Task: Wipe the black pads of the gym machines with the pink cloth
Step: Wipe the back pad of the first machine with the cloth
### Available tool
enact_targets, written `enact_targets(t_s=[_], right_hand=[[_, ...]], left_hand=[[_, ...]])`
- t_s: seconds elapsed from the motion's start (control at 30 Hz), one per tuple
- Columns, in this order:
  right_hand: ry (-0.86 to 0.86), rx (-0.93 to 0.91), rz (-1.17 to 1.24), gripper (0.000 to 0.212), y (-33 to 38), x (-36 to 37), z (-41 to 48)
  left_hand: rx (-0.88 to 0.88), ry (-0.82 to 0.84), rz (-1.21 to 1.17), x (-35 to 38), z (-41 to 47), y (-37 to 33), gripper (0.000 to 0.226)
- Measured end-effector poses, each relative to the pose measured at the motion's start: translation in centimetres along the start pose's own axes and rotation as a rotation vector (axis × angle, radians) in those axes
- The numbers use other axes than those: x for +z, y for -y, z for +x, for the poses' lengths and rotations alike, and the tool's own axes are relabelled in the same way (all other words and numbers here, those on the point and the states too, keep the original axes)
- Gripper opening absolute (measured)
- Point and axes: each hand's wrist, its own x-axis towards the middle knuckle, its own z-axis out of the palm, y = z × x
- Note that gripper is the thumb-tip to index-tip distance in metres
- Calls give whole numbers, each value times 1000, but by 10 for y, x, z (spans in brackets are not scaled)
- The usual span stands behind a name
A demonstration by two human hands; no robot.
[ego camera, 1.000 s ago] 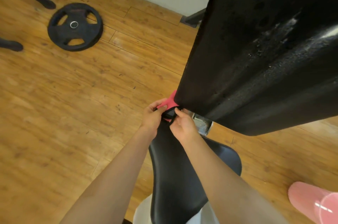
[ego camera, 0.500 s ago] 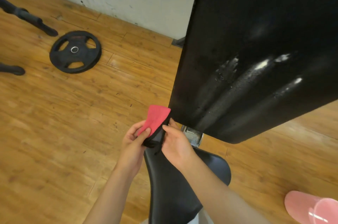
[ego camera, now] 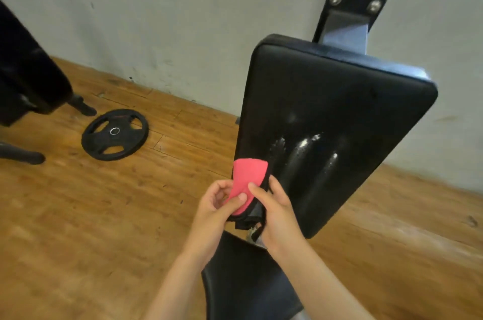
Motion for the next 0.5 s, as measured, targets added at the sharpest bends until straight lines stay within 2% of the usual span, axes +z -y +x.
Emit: enact_targets(t_s=[0.13,0.3,0.43,0.5], right_hand=[[24,-150,-132,32,31,6,-20],[39,-421,-406,30,66,18,-33],[32,-629,-734,31,99,22,-27],[-8,-768,-886,30,126,20,-18]], left_hand=[[11,9,-22,21,-6,-25,41],[139,54,89,49,-11,-63,51],[268,-20,89,66,-10,-91,51],[353,-116,89,68,-2,-104,49]])
